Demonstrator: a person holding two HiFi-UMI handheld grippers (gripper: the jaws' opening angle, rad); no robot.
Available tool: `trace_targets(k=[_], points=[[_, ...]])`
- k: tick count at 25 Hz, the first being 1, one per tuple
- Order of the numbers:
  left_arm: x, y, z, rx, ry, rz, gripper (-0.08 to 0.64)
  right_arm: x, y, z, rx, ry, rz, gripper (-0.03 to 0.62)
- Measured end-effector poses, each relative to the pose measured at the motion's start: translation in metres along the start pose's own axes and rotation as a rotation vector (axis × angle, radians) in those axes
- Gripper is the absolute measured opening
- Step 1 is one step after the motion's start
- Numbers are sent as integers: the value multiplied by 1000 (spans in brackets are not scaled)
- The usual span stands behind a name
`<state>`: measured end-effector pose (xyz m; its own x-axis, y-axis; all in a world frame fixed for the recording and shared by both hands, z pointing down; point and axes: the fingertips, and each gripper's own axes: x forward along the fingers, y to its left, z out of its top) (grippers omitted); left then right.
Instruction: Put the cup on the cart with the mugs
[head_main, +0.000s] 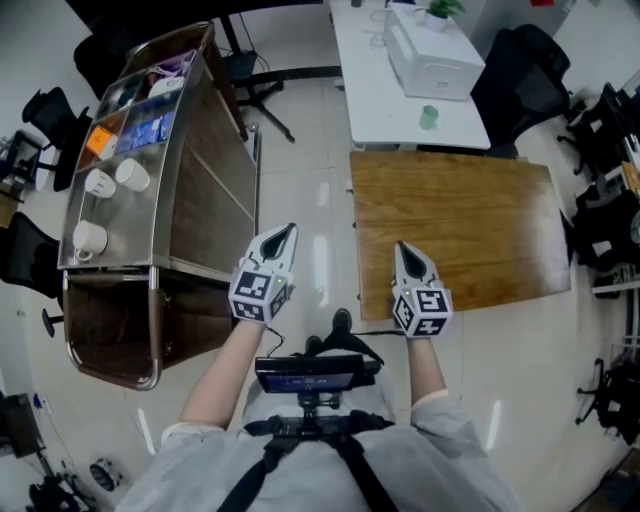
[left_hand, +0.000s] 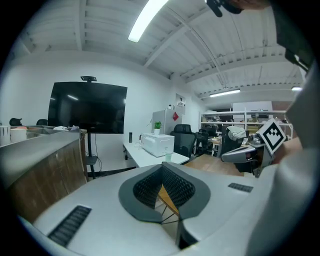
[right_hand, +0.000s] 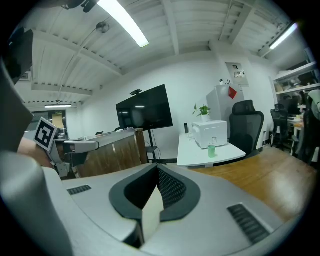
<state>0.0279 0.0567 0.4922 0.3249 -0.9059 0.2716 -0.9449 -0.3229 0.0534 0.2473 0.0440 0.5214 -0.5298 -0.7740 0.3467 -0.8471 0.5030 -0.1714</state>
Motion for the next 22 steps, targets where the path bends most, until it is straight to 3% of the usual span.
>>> trace_targets(k=[10, 22], points=[[45, 27, 25, 23, -2, 35, 4, 61, -8, 28, 10, 5, 84, 6], [102, 85, 49, 41, 19, -55, 3, 137, -14, 47, 35, 4, -10, 6]])
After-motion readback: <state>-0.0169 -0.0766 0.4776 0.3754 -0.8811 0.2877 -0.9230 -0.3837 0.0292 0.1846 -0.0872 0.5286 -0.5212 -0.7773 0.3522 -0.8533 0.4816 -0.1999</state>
